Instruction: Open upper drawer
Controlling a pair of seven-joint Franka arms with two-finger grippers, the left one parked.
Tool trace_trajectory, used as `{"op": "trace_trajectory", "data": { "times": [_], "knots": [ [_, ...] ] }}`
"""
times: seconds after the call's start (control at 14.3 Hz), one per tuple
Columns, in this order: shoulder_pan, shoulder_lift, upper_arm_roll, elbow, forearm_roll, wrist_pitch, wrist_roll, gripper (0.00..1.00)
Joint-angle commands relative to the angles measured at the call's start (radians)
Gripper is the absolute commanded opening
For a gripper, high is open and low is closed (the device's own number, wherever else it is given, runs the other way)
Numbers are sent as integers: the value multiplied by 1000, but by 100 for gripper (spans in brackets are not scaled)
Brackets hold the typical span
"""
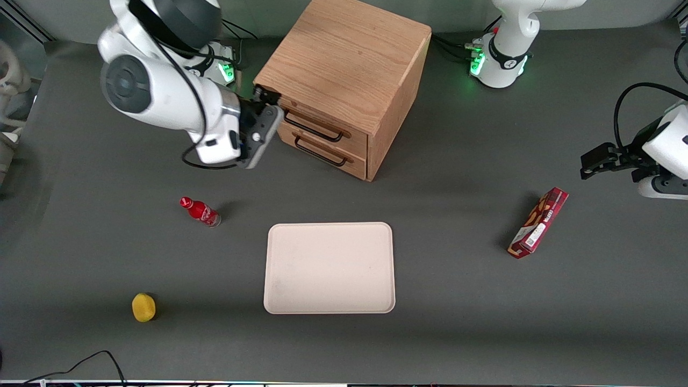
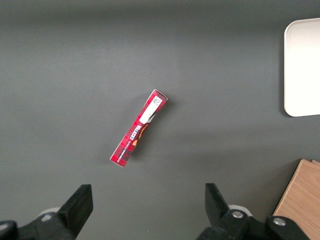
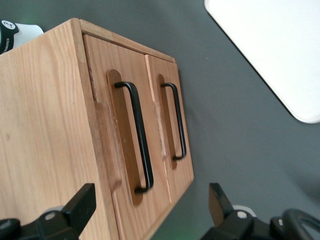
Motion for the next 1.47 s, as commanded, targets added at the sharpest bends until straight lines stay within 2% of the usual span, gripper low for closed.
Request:
{"op": "trace_trajectory", "data": {
  "times": [0.0,0.56,1.4],
  "knots": [
    [-5,-27,27,-123,41,112,-41,100],
    [-5,-34,75,-276,41,290,-41,100],
    [-5,-10,95,-332,38,401,-43,100]
  ]
}}
